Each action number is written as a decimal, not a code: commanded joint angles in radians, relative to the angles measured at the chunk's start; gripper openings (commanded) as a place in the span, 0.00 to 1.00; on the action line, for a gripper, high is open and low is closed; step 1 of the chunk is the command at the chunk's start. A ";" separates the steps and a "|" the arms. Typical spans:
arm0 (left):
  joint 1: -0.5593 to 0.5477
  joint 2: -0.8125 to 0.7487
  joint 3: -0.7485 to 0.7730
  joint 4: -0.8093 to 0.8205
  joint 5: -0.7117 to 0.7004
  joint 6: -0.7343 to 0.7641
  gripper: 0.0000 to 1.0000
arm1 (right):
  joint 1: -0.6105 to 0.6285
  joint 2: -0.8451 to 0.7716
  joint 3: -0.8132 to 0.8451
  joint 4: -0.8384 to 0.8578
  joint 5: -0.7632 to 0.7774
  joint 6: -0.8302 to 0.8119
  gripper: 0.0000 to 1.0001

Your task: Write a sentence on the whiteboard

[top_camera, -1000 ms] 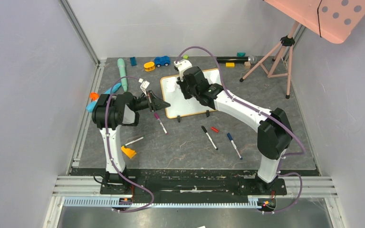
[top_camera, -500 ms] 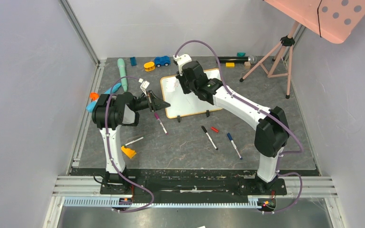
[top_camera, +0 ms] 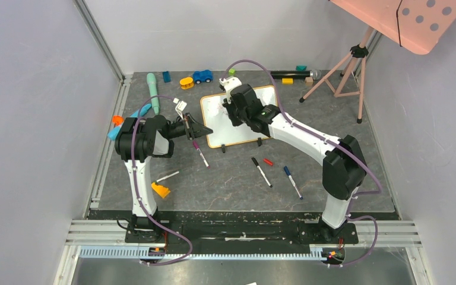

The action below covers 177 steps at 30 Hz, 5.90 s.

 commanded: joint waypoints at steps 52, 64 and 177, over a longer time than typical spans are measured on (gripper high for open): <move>-0.019 0.012 -0.014 0.069 0.070 0.032 0.02 | -0.056 -0.336 -0.224 0.085 0.038 -0.032 0.00; -0.037 -0.032 -0.096 0.068 0.043 0.168 0.02 | -0.057 -0.311 -0.240 0.114 0.046 -0.053 0.00; -0.039 0.052 -0.013 0.068 0.125 0.049 0.02 | -0.126 -0.064 -0.045 0.109 0.048 0.014 0.00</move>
